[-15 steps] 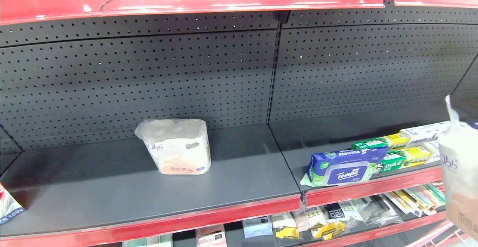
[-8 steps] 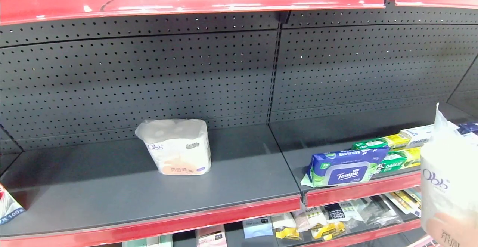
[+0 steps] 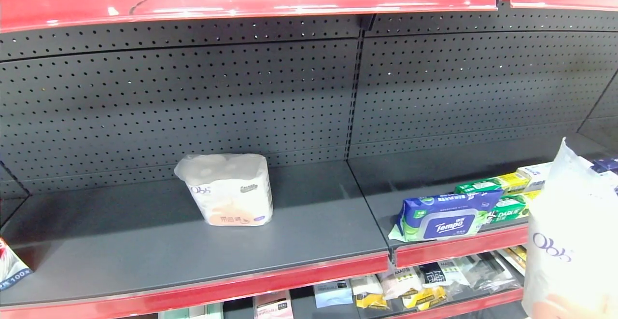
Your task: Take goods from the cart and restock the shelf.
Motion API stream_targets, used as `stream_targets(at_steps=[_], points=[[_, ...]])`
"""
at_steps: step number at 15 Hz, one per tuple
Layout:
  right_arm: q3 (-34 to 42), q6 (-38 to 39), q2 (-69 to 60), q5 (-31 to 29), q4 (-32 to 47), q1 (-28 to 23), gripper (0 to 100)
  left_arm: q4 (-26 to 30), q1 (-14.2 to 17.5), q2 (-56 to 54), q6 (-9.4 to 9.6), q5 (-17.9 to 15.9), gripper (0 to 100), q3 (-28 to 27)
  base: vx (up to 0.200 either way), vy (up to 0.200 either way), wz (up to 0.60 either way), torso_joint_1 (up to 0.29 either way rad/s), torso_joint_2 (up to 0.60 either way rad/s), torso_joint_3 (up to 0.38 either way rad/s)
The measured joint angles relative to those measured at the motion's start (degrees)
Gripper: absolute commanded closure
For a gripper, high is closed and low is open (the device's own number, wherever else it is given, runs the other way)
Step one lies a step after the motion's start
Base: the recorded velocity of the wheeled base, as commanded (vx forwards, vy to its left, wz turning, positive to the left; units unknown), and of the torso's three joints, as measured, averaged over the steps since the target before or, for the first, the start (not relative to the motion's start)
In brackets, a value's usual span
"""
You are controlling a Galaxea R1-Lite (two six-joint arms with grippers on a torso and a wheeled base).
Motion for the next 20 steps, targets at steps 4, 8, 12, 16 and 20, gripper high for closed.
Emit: stream_targets(at_steps=[4, 8, 12, 16, 20], points=[[0.5, 0.4, -1.4, 0.2, 0.1, 0.5, 100, 0.0, -0.2, 0.5, 0.02, 0.0, 0, 0.0, 0.000, 0.000, 0.00, 0.000, 0.00, 0.000], [2.8, 0.4, -2.7, 0.1, 0.1, 1.3, 100, 0.0, -1.6, 2.2, 0.07, -0.7, 0, 0.0, 0.000, 0.000, 0.00, 0.000, 0.00, 0.000], [4.0, 0.4, -3.0, -1.1, -0.1, 1.1, 100, 0.0, -7.3, 4.5, 0.84, -2.5, 0, -0.1, 0.000, 0.000, 0.00, 0.000, 0.00, 0.000], [3.4, 0.5, -2.8, -1.3, -0.2, 1.0, 100, 0.2, -4.3, 6.3, 0.79, -0.6, 0, -1.2, 0.000, 0.000, 0.00, 0.000, 0.00, 0.000], [4.2, 0.5, -2.5, -1.0, -0.1, 1.0, 100, -1.3, -3.7, 18.1, -3.63, -0.6, 0, -12.0, 0.000, 0.000, 0.00, 0.000, 0.00, 0.000]])
